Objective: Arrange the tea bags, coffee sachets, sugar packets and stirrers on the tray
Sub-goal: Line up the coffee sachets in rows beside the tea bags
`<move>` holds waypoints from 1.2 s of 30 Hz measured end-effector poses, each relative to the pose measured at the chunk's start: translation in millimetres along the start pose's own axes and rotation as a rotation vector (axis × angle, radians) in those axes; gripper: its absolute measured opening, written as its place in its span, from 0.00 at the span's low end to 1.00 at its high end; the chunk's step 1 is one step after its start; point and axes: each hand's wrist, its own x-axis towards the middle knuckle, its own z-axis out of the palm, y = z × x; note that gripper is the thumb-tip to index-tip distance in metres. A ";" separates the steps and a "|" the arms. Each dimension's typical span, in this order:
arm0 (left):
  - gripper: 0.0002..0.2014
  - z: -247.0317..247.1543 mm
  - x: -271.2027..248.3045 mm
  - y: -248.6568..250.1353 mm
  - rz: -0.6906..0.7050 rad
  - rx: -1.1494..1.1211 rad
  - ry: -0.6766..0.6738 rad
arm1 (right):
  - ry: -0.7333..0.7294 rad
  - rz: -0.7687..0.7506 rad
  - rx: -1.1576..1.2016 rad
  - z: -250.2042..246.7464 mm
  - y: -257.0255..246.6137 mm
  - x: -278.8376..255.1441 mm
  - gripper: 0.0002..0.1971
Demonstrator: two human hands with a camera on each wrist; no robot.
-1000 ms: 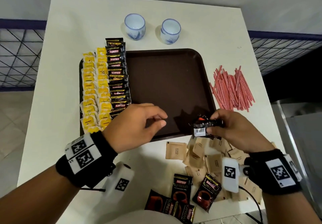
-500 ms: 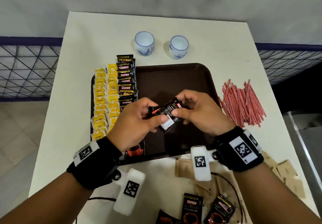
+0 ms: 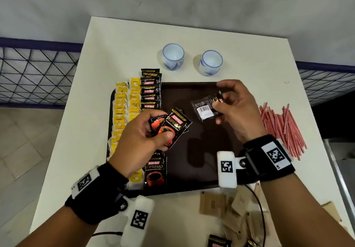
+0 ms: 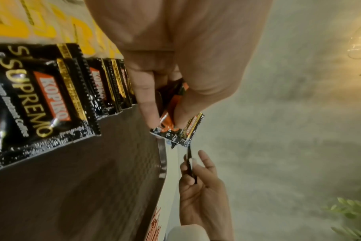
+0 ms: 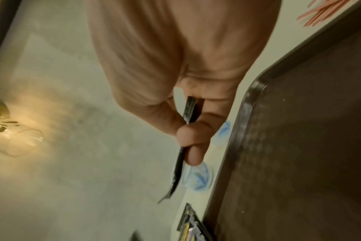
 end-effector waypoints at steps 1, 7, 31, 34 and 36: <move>0.21 -3.0 0.1 -0.6 -0.010 -0.015 0.016 | -0.001 0.015 -0.032 -0.3 1.1 5.3 0.17; 0.18 -20.9 2.3 -3.5 -0.031 -0.049 0.072 | -0.123 0.137 -0.137 13.3 8.1 35.7 0.08; 0.19 -64.7 13.7 -20.0 -0.028 -0.103 0.180 | -0.355 -0.035 -0.704 75.3 -20.2 145.1 0.07; 0.19 -64.1 13.6 -21.8 -0.037 -0.094 0.179 | -0.312 -0.060 -0.669 80.9 -16.9 144.3 0.07; 0.19 -63.9 13.1 -22.6 -0.041 -0.090 0.178 | -0.278 -0.090 -0.651 83.4 -14.9 141.8 0.07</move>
